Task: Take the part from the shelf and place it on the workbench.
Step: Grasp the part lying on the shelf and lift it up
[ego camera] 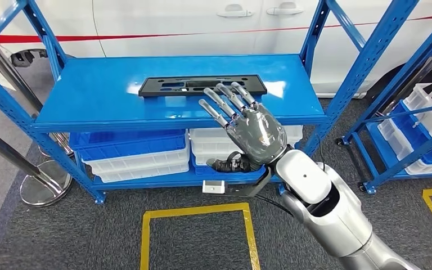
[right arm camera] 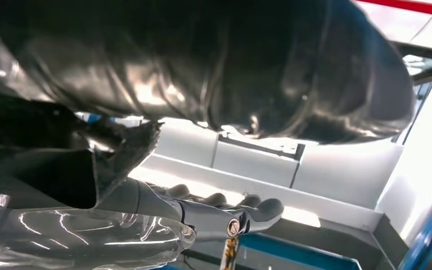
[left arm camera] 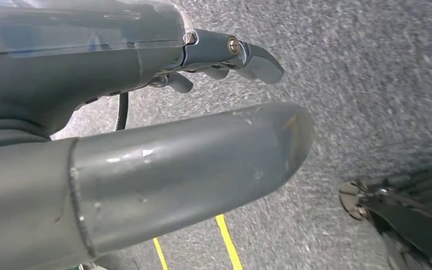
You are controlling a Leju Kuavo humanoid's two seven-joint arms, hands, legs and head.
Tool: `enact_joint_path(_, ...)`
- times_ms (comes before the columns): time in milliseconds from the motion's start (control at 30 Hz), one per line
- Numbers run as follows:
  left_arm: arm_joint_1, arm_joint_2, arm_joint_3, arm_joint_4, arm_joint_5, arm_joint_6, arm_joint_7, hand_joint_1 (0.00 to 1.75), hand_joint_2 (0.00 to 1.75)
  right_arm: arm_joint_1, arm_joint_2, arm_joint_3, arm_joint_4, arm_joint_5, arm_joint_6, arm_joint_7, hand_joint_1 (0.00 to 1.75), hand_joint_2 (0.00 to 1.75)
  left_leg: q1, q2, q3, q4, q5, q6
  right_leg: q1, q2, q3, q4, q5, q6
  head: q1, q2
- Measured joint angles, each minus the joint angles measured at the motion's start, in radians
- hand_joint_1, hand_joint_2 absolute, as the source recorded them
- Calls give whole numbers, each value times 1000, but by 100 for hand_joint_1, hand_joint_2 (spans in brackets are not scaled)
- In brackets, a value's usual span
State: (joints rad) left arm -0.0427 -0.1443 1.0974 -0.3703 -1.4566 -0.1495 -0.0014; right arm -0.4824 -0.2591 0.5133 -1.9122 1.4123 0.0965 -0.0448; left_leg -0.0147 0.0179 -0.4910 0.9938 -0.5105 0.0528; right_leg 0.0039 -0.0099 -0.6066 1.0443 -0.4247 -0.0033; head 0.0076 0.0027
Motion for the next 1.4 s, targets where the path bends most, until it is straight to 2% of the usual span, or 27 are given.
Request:
enact_joint_path(67,-2,-2,1,0,-2,0,-1,0,0,0,-1,0,0,-1,4,0,0,0,-1,4,-2,0,-6,-10,5,2,7,-22,-13,-8,0,0)
enact_joint_path(133,-4,-2,1,0,-3,0,-2,0,0,0,-2,0,0,-2,4,0,0,0,-1,4,-2,7,-17,-21,-3,6,16,-32,-18,-15,0,0)
enact_joint_path(167,-5,-3,1,0,-3,0,-2,0,0,-1,-2,0,0,-2,4,0,0,0,0,1,-11,31,-29,-27,-8,7,24,-38,-20,-19,0,0)
enact_joint_path(200,-6,-3,1,0,-3,0,-2,0,0,-1,-3,1,-1,-2,4,0,0,0,3,-4,-34,78,-49,-34,-12,8,33,-43,-22,-23,0,0)
enact_joint_path(267,-5,-4,2,0,-4,0,-2,0,0,0,-4,2,0,-2,4,0,0,0,12,-10,-116,219,-95,-45,-13,9,43,-44,-31,-27,-1,0)
enact_joint_path(300,-4,-4,2,0,-4,0,-2,0,0,2,-4,3,0,-2,4,0,0,0,16,-10,-159,279,-105,-50,-13,11,48,-44,-37,-26,-1,0)
enact_joint_path(333,-3,-4,2,0,-5,0,-2,0,0,4,-4,4,0,-2,4,0,0,0,20,-10,-188,305,-95,-54,-14,13,55,-43,-43,-24,-1,0)
enact_joint_path(367,-1,-4,3,0,-6,0,-2,0,0,5,-4,4,0,-2,4,0,0,0,23,-10,-196,290,-62,-57,-16,15,64,-43,-51,-21,-1,0)
enact_joint_path(433,1,-4,3,0,-6,0,-2,0,0,5,-4,5,0,-2,4,0,0,0,30,-10,-164,170,37,-61,-21,18,87,-41,-69,-11,-1,0)
enact_joint_path(467,1,-4,4,0,-7,0,-2,0,0,5,-4,5,0,-3,5,0,0,0,30,-11,-140,107,70,-61,-21,20,95,-38,-79,-5,-1,0)
enact_joint_path(500,1,-4,4,1,-8,0,-2,0,0,5,-4,5,0,-3,6,0,0,0,29,-13,-122,64,83,-57,-20,21,98,-37,-85,2,0,0)
enact_joint_path(633,-1,-5,6,2,-10,1,-3,0,0,5,-5,5,0,-4,8,-1,0,0,27,-16,-105,31,65,-29,-18,22,97,-22,-90,21,0,0)
enact_joint_path(700,-1,-5,6,2,-12,1,-4,0,0,4,-5,5,0,-5,9,-1,0,0,29,-17,-90,25,59,-15,-19,19,71,36,-110,26,0,0)
enact_joint_path(800,-2,-5,9,2,-15,2,-5,0,0,8,-6,4,1,-7,14,-1,0,0,23,-17,-75,23,45,-3,-18,16,-52,221,-174,30,0,0)
enact_joint_path(833,-2,-5,11,2,-16,3,-5,0,0,11,-6,4,2,-7,16,-1,0,0,20,-17,-69,23,38,-1,-17,16,-87,257,-176,28,0,0)
enact_joint_path(867,-1,-5,13,2,-18,3,-5,0,0,13,-6,4,2,-7,17,-1,0,0,16,-17,-61,23,32,0,-15,16,-104,256,-156,24,0,0)
enact_joint_path(900,-1,-5,15,2,-19,3,-5,0,0,14,-6,4,2,-8,18,-1,0,0,12,-18,-50,23,25,1,-12,16,-99,216,-116,16,0,0)
enact_joint_path(933,0,-5,16,2,-21,3,-5,0,0,14,-6,4,2,-9,20,-1,0,0,9,-18,-38,22,17,1,-7,15,-81,148,-63,6,0,0)
enact_joint_path(967,0,-7,16,2,-22,4,-5,0,0,15,-6,4,2,-9,21,-1,0,0,6,-17,-27,21,9,0,-1,13,-60,86,-24,-7,0,0)
enact_joint_path(1033,-3,-10,18,4,-25,5,-5,0,0,14,-6,3,2,-10,25,0,0,0,7,-16,-16,16,-1,-6,12,8,-34,-1,8,-27,2,0)
enact_joint_path(1100,-6,-12,20,5,-27,6,-6,0,0,16,-6,2,2,-10,25,-1,0,0,9,-13,-12,18,2,-17,18,9,-24,-27,4,-37,6,0)
enact_joint_path(1167,-7,-11,22,5,-29,6,-6,0,0,19,-6,0,2,-11,26,-1,0,0,8,-11,-12,44,5,-27,10,10,1,-46,8,-41,6,0)
enact_joint_path(1200,-8,-10,23,5,-29,6,-6,0,0,19,-6,0,2,-12,26,-1,0,0,9,-13,-27,77,-2,-31,4,10,14,-53,6,-42,6,0)
enact_joint_path(1300,-10,-11,23,6,-31,6,-7,0,0,29,-6,-2,2,-17,26,0,0,0,20,-15,-131,241,-62,-50,-3,10,38,-61,-8,-41,6,0)
enact_joint_path(1333,-9,-11,23,6,-32,6,-7,0,0,35,-6,-3,3,-19,27,-1,0,0,24,-15,-163,276,-81,-57,-4,11,44,-61,-15,-39,6,0)
enact_joint_path(1367,-7,-11,23,6,-33,6,-7,0,0,41,-6,-5,4,-21,27,-1,0,0,28,-14,-182,281,-81,-61,-7,12,52,-59,-23,-35,6,0)
enact_joint_path(1400,-5,-10,24,6,-33,7,-7,0,0,46,-6,-8,4,-22,28,-1,0,0,31,-14,-185,256,-60,-65,-10,13,61,-57,-32,-30,6,0)
